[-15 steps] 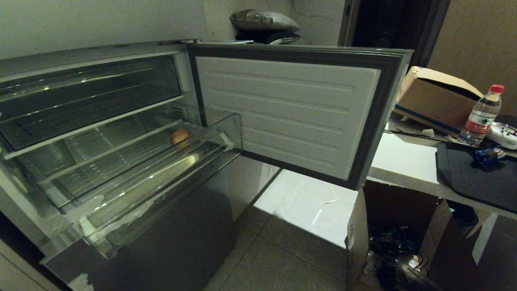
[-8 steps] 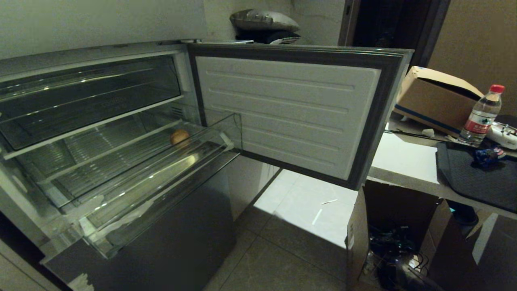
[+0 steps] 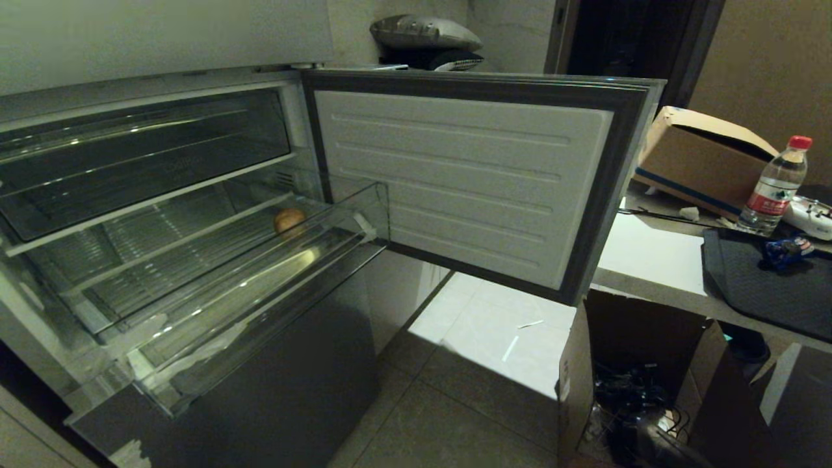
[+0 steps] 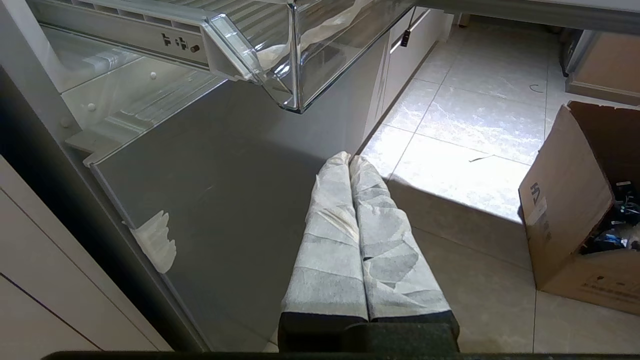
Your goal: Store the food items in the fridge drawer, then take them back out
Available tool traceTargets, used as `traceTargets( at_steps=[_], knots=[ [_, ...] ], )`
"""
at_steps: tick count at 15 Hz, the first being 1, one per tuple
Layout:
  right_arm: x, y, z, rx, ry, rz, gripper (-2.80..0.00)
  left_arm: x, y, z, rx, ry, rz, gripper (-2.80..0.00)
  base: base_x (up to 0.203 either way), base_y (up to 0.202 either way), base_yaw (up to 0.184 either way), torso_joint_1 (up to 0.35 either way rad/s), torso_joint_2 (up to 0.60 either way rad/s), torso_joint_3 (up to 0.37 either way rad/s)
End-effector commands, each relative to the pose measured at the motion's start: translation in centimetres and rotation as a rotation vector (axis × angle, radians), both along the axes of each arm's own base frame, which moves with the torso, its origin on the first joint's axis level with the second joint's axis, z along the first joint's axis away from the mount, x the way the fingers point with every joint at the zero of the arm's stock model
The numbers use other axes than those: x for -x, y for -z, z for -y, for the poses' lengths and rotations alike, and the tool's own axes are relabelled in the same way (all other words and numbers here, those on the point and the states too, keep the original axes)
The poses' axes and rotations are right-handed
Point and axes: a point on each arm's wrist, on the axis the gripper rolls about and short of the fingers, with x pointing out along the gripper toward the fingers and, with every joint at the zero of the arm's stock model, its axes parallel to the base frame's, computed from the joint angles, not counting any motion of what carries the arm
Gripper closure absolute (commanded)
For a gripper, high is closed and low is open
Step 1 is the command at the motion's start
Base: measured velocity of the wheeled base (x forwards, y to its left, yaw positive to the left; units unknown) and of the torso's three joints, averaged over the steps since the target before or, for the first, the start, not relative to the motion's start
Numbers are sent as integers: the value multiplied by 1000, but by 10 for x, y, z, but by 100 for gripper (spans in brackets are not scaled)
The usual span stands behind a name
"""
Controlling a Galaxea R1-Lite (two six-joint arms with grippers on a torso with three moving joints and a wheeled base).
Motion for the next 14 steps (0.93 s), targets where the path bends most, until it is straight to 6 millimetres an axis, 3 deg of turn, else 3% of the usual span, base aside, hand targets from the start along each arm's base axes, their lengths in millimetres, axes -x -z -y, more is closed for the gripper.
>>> traceTargets(
  at_steps=[1,6,14],
  knots=[
    [-8,13,8,9,-7,-63,-280,0,0,0,0,0,-1,0,0,0,0,0,0,0],
    [-16,29,27,1,17,-119,-280,0,0,0,0,0,-1,0,0,0,0,0,0,0],
    [-22,33,51,1,60,-121,-280,0,0,0,0,0,-1,0,0,0,0,0,0,0]
  ],
)
